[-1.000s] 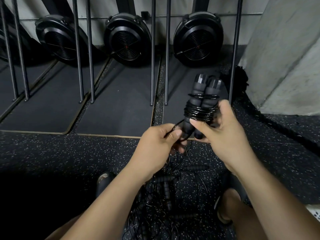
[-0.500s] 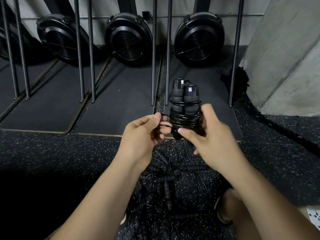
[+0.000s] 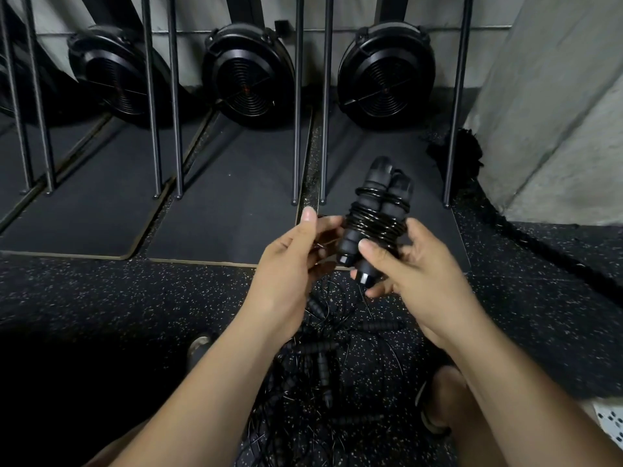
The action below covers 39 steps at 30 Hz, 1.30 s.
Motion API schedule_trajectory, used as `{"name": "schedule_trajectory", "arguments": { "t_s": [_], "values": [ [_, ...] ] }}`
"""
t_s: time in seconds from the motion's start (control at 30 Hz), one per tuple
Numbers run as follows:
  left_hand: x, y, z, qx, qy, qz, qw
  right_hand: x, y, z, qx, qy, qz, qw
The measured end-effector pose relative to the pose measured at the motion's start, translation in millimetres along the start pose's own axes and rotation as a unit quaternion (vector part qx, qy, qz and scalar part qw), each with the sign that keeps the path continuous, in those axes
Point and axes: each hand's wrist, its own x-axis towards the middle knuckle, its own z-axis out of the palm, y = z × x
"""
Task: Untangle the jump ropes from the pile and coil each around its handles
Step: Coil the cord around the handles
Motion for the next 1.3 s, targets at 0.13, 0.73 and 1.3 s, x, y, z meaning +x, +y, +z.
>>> {"name": "schedule_trajectory", "arguments": {
  "t_s": [0.13, 0.73, 1.3],
  "values": [
    [-3, 8, -5, 0.192, -0.059, 0.062, 0.978, 5, 3, -7, -0.001, 0.023, 0.023, 0.999],
    [3, 2, -10, 0.096, -0.109, 0.009, 0.989, -4, -10, -2, -0.012, -0.057, 0.039, 0.998],
    [7, 10, -34, 0.113, -0.166, -0.045, 0.979, -2, -13, -21, 0.063, -0.171, 0.053, 0.982]
  ]
}}
